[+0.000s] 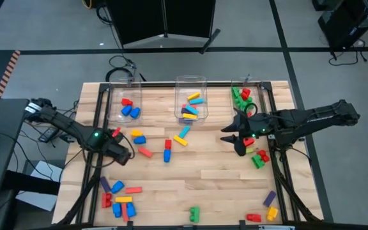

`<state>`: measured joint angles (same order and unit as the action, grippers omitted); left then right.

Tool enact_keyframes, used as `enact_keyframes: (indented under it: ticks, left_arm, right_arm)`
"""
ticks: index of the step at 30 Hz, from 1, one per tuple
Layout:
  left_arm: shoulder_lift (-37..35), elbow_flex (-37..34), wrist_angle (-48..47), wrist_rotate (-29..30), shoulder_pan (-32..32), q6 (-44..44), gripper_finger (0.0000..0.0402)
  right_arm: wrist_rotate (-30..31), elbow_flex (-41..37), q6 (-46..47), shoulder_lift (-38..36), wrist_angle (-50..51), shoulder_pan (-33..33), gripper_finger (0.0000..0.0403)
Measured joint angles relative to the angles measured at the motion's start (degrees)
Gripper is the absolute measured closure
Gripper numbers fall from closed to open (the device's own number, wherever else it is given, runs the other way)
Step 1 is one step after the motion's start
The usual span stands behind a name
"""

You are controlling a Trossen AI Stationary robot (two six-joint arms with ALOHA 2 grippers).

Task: Sort blocks by size
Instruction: Put the yellow 1 stud game piece into the left transparent bin

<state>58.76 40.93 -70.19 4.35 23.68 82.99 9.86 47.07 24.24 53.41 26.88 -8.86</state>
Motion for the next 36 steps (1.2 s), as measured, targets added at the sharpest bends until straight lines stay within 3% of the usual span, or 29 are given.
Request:
enact_keyframes:
  ticks: [7,14,21,26,36]
  left_arm:
    - [0.1,0.0,1.2,0.0,-6.7,-17.5,0.0179]
    - [0.6,-0.1,-0.3,-2.1,-14.3,-28.6,0.0179]
    - [6.6,-2.7,3.1,-6.6,-20.4,-37.8,0.0179]
    - [10.6,-5.6,6.4,-11.4,-22.3,-39.6,0.0178]
    - [12.9,-5.7,6.8,-10.0,-25.0,-40.5,0.0176]
  right_arm:
    - [3.7,0.0,4.7,0.0,-4.1,0.0,0.0213]
    - [5.4,0.0,7.4,0.0,-8.4,0.0,0.0215]
    - [7.7,0.0,7.6,0.0,-12.0,0.0,0.0215]
    - [8.3,0.0,8.8,0.0,-12.3,0.0,0.0215]
    - [8.4,0.1,9.2,2.3,-12.0,0.0,0.0215]
